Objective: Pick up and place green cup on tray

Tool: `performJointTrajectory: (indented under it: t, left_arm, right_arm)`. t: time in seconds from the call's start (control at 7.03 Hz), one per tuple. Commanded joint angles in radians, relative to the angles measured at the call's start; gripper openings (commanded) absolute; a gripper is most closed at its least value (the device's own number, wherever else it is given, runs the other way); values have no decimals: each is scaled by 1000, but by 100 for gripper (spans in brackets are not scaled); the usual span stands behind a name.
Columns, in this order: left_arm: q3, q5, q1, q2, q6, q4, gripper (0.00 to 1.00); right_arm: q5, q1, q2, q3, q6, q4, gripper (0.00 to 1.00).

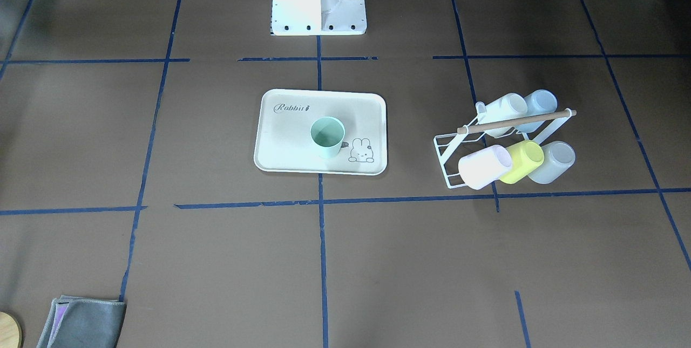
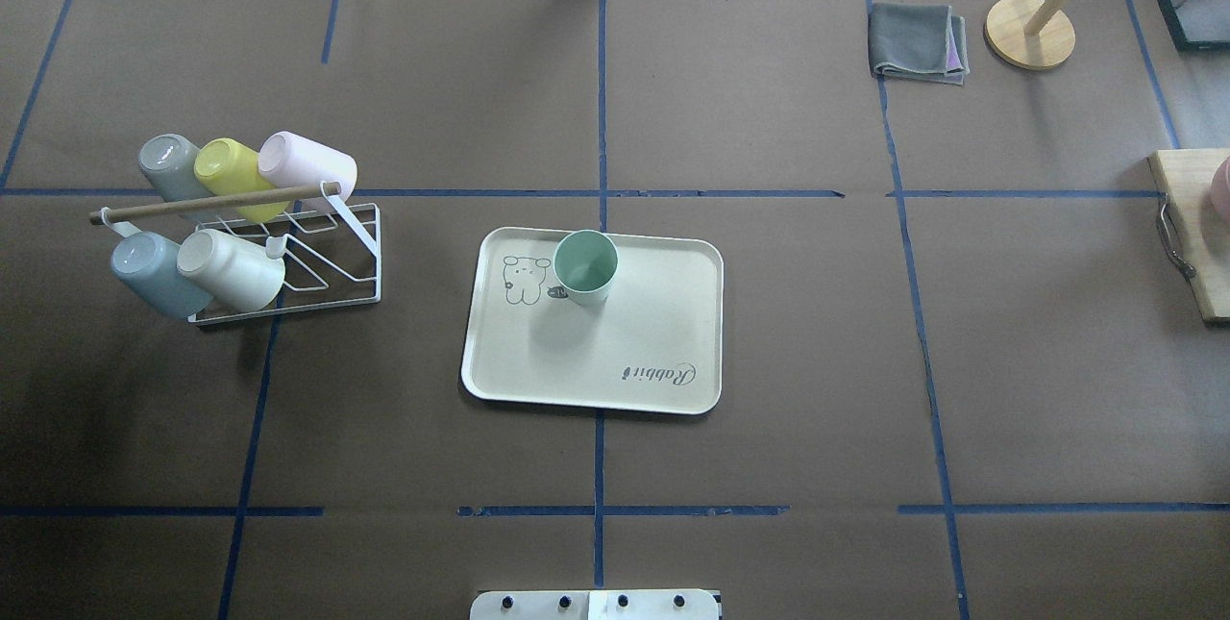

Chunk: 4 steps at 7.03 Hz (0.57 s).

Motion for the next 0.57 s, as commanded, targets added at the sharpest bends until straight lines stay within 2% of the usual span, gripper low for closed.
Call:
performJointTrajectory:
  t: [0.0, 0.43]
  left_arm:
    - [-32, -3, 1, 7, -5, -2, 100]
    - [-40, -3, -11, 9, -8, 0, 100]
  right_arm:
    - [0, 0, 4, -1, 1, -4, 100]
    - [2, 0, 6, -1, 1, -9, 100]
